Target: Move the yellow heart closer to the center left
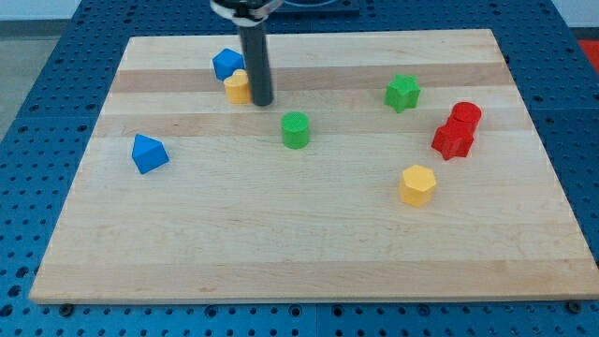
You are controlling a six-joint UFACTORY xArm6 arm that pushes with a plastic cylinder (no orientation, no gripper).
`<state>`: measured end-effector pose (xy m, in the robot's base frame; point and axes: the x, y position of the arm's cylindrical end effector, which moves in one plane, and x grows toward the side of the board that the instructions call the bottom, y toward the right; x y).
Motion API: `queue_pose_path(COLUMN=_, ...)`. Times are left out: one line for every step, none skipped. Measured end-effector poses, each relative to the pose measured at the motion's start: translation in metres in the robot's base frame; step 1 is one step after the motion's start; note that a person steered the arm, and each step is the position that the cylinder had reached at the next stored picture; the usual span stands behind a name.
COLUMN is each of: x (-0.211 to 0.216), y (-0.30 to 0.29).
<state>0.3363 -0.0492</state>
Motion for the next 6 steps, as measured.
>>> queue_pose_path(x=-0.018, y=0.006)
queue_pose_path(x=-0.026, y=-0.051)
queue_pose_path(x=0.007, y=-0.108)
queue_pose_path(x=-0.010, y=-0.105)
queue_pose_path(x=-0.019, y=-0.152)
queue_pose_path(x=0.022, y=-0.177)
